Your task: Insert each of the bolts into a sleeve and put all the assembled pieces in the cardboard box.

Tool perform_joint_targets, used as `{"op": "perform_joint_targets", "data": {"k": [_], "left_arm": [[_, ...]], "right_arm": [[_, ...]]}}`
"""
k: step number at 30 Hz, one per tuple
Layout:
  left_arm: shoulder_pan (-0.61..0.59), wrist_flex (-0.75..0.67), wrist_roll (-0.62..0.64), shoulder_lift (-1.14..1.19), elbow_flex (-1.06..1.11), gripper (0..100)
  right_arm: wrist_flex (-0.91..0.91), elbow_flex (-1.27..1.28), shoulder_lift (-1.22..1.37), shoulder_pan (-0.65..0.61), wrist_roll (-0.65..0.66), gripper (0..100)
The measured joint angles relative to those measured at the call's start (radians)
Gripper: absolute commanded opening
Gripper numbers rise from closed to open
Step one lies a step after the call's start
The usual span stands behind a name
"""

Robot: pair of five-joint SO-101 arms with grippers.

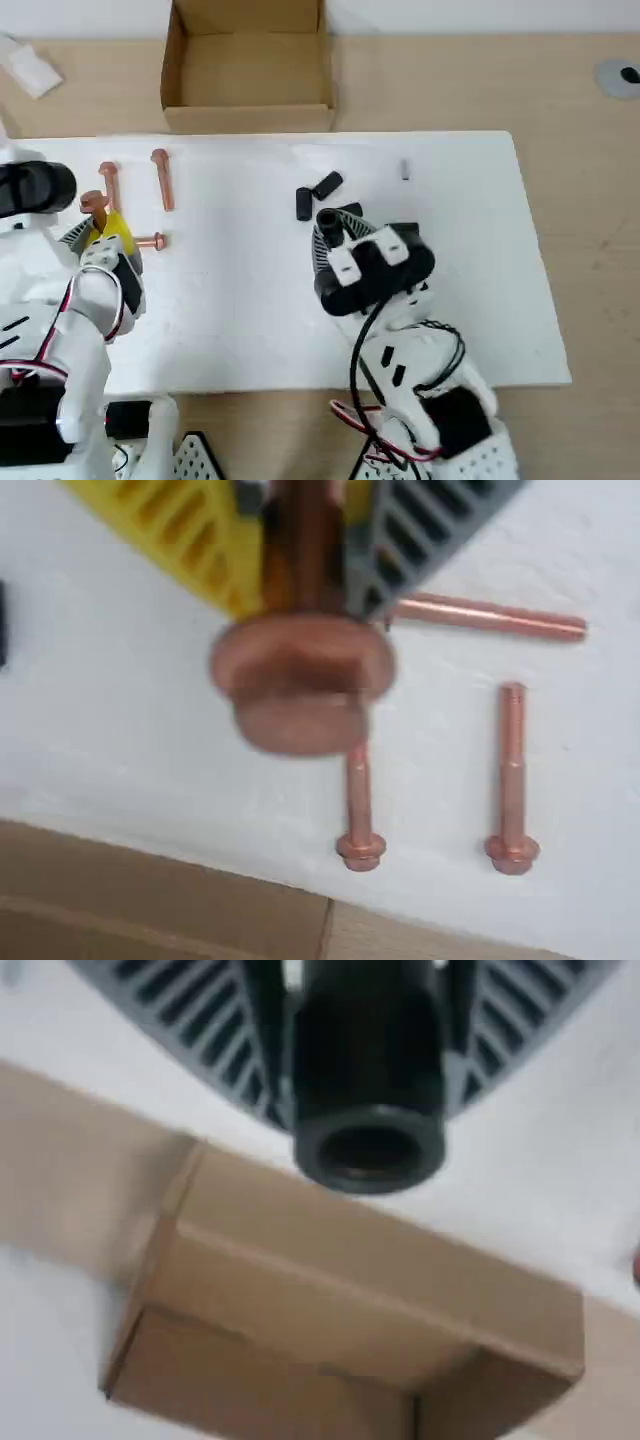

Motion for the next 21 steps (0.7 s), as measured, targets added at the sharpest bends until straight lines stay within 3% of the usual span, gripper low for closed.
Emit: {"op": "perform_joint_targets", "data": {"k": [5,9,14,21], "left_arm": [[0.017,-0.051,0.071,-0.002,0.002,1],[0.124,-0.133,0.094,-0.002,0.003,1],[0.308,-0.232,0.097,-0.002,0.038,1],[0.431,-0.359,0.098,0.000,0.144,1]], "right_arm": [[-0.103,0.124,-0.012,-0.115,0.000,0.9],[-0.235,0.212,-0.012,-0.176,0.000,0.9],[-0.316,0.261,-0.012,-0.189,0.000,0.9],[-0.327,0.261,-0.012,-0.189,0.000,0.9]]}}
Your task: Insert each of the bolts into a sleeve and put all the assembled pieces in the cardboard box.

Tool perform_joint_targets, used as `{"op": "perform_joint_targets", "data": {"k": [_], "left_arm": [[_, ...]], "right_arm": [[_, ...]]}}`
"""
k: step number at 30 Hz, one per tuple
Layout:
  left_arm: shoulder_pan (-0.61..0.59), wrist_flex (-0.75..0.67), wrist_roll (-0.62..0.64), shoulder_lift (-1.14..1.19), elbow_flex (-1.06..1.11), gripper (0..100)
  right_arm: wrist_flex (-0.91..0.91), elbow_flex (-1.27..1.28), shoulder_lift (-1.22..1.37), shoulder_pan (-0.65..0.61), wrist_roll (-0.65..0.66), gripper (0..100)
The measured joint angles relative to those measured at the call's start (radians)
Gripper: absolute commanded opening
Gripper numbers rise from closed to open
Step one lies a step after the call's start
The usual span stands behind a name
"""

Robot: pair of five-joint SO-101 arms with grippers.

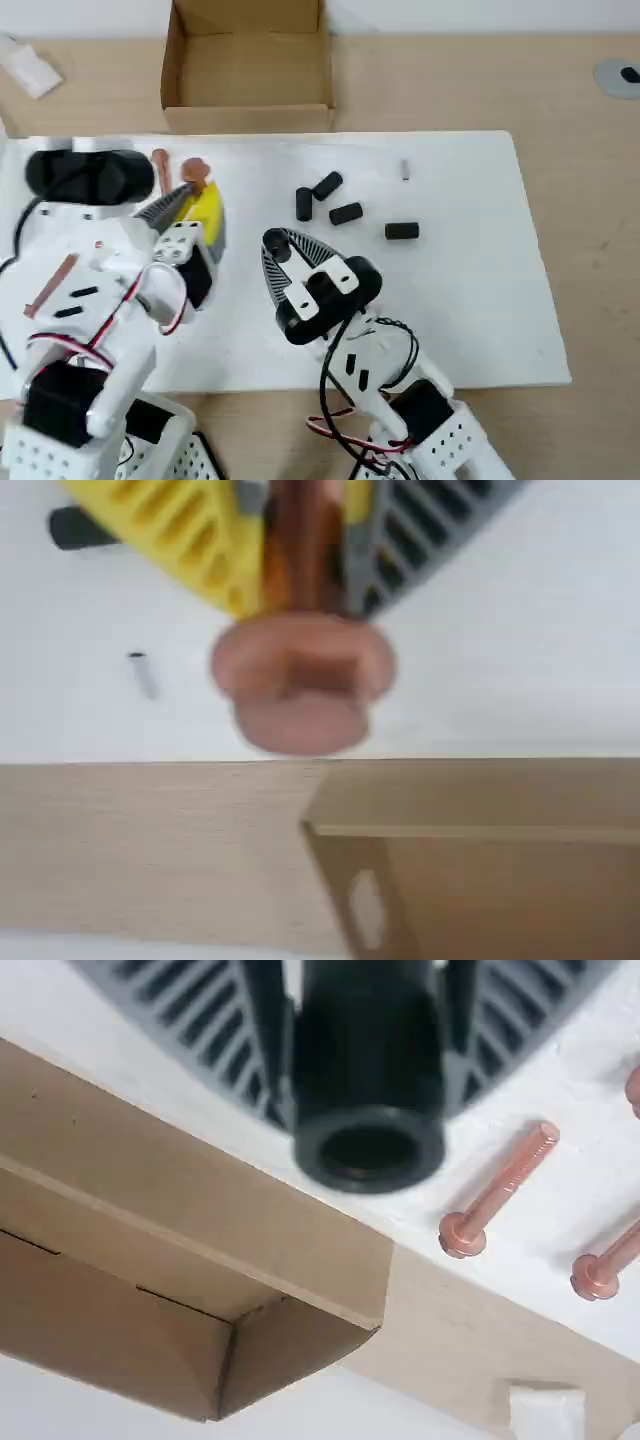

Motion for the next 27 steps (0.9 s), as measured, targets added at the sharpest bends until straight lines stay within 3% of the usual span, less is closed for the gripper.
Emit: {"op": "perform_joint_targets", "data": {"k": [15,27], "left_arm": [[0.034,-0.427,0.002,0.002,0.287,1],[0.117,-0.463,0.038,0.002,0.318,1]], "right_arm": [[0.000,0.000,0.000,-0.032,-0.058,0.9],[0.000,0.003,0.000,-0.041,-0.095,0.9]]}}
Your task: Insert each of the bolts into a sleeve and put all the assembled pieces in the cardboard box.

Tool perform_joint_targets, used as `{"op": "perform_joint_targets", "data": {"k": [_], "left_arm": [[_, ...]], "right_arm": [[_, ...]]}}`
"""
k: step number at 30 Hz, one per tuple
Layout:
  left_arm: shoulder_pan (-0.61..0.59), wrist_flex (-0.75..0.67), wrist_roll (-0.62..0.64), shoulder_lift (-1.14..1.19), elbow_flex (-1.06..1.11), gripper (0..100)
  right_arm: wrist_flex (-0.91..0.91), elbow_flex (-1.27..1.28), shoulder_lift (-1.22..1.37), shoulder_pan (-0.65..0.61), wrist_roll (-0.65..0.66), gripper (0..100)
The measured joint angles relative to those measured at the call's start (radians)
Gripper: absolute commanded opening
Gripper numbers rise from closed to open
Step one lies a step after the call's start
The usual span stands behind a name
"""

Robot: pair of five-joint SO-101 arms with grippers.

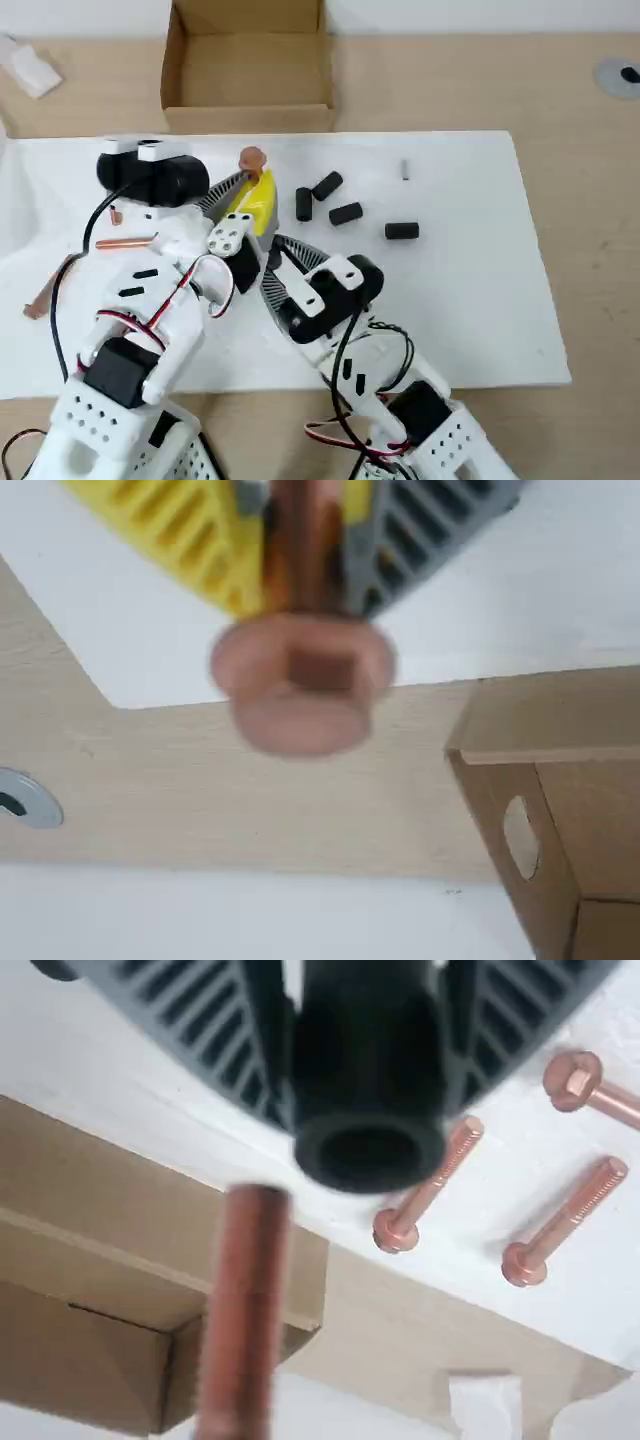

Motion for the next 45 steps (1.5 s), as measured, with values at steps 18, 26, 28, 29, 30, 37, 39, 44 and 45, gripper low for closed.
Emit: {"op": "perform_joint_targets", "data": {"k": [18,26,28,29,30,37,39,44,45], "left_arm": [[0.000,0.069,-0.040,-0.170,0.025,1],[0.000,0.153,-0.040,-0.173,0.017,1],[0.000,0.187,-0.040,-0.173,-0.006,1],[0.000,0.204,-0.040,-0.175,-0.020,1],[0.000,0.221,-0.040,-0.175,-0.034,1],[0.000,0.247,-0.040,-0.175,-0.051,1],[0.015,0.247,-0.040,-0.175,-0.051,1],[0.044,0.247,-0.040,-0.175,-0.051,1],[0.044,0.245,-0.041,-0.175,-0.051,1]], "right_arm": [[-0.003,0.000,0.000,-0.002,0.018,0.9],[-0.003,0.003,0.000,-0.002,0.018,0.9],[-0.003,0.003,0.000,0.000,0.018,0.9],[-0.003,0.003,0.000,0.000,0.018,0.9],[-0.003,0.003,0.000,0.000,0.018,0.9],[-0.003,0.003,0.000,0.000,0.018,0.9],[-0.003,0.003,0.000,0.000,0.018,0.9],[-0.003,0.003,0.000,0.000,0.018,0.9],[-0.003,0.003,0.000,0.000,0.018,0.9]]}}
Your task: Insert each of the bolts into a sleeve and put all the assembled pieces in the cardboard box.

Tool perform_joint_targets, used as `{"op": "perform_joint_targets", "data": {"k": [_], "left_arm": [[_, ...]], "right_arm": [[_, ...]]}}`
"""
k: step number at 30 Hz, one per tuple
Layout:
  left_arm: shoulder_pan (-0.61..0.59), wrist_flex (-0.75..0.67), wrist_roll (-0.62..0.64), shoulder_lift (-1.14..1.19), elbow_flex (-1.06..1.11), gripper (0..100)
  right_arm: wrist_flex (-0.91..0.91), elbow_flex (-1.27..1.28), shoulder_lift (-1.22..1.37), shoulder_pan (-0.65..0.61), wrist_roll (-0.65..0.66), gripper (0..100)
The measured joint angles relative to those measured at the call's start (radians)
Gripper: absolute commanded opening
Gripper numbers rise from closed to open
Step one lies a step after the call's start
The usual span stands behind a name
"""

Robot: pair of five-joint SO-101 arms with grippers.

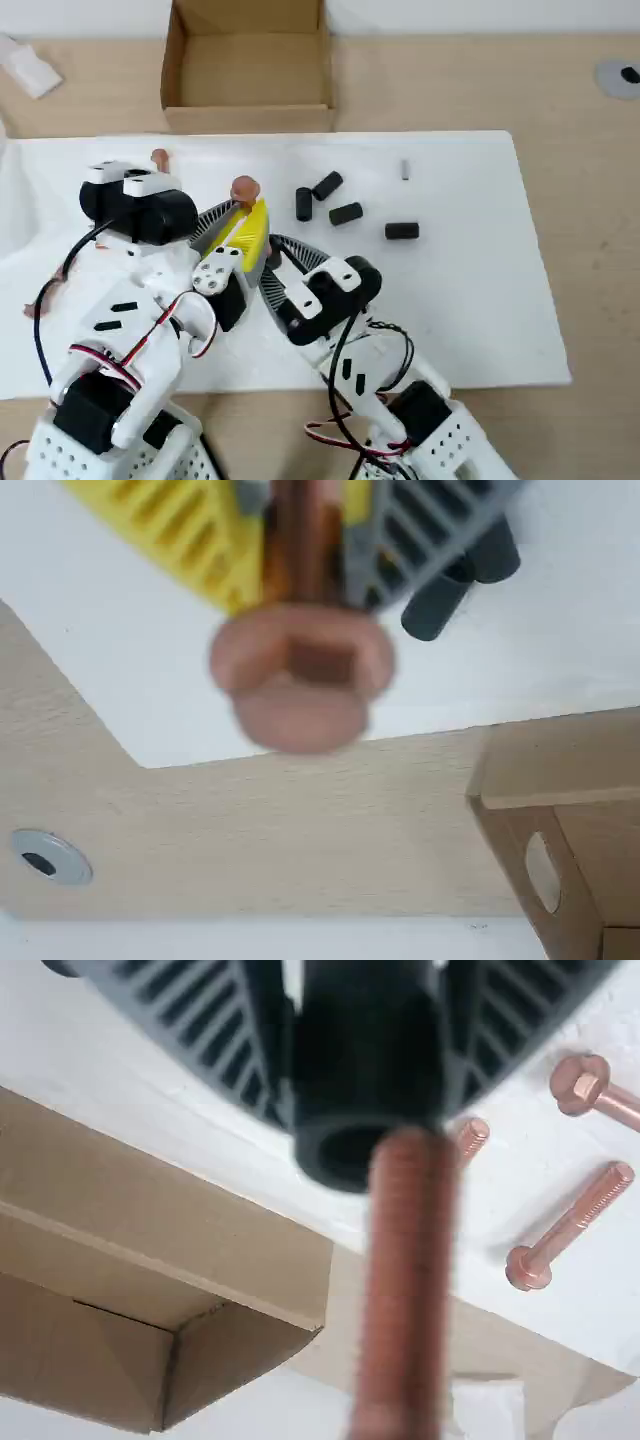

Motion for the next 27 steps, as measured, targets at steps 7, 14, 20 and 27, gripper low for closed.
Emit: {"op": "perform_joint_targets", "data": {"k": [7,14,20,27], "left_arm": [[0.000,-0.043,-0.008,0.000,0.008,1],[0.000,-0.043,-0.034,0.000,0.018,1],[0.000,-0.052,-0.068,-0.002,0.055,1],[-0.002,-0.114,-0.071,-0.005,0.100,1]], "right_arm": [[0.000,0.000,0.000,0.000,0.000,0.9],[0.000,0.000,0.000,0.000,0.000,0.9],[0.000,0.000,0.000,0.000,0.000,0.9],[0.000,0.000,0.000,0.000,0.000,0.9]]}}
